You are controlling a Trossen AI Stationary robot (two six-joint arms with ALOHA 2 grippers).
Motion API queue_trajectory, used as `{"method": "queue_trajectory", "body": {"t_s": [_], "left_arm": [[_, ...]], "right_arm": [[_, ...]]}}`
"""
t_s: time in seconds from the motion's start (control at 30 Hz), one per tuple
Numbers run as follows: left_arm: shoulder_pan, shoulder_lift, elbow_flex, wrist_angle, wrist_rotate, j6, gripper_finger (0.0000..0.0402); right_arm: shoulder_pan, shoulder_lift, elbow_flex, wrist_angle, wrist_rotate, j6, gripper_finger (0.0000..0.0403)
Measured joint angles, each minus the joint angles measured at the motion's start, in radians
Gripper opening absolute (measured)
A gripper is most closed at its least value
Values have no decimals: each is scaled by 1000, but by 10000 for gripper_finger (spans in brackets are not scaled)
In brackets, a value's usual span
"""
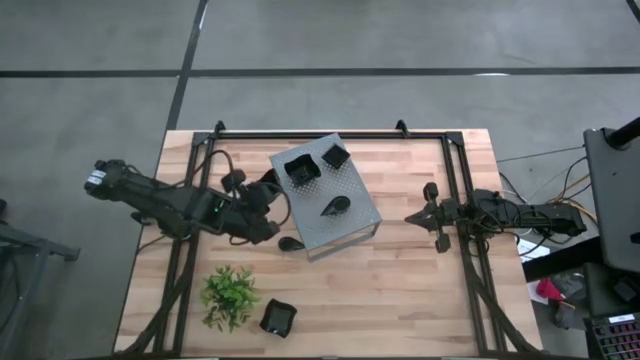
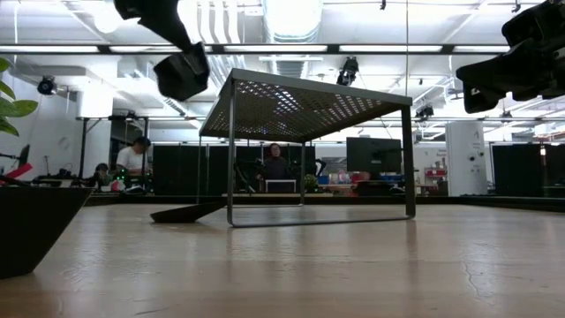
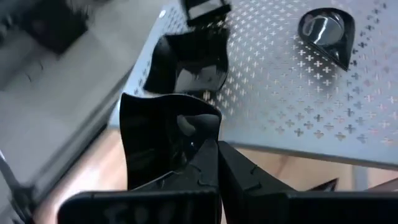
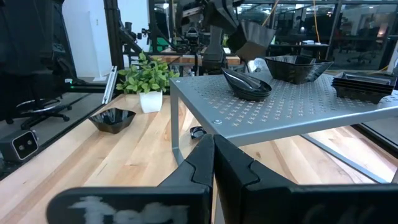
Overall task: Pick & Place Mini shaped plates
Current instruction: Stack the distorted square plate on top of the distorted square plate on the shelf
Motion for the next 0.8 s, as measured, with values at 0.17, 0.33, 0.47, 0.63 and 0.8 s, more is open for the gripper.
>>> {"method": "queue_trajectory", "body": {"t_s": [0.17,0.33,0.47,0.63,0.8], "left_arm": [[53,0,0,92,0,128,0],[117,0,0,189,-35,158,0],[174,1,10,271,-37,163,0],[207,2,9,436,-39,250,0],[219,49,9,493,-27,292,0]], "right_arm": [[0,0,0,0,0,0,9],[0,0,0,0,0,0,9],[0,0,0,0,0,0,9],[0,0,0,0,0,0,9],[0,0,0,0,0,0,9]]}}
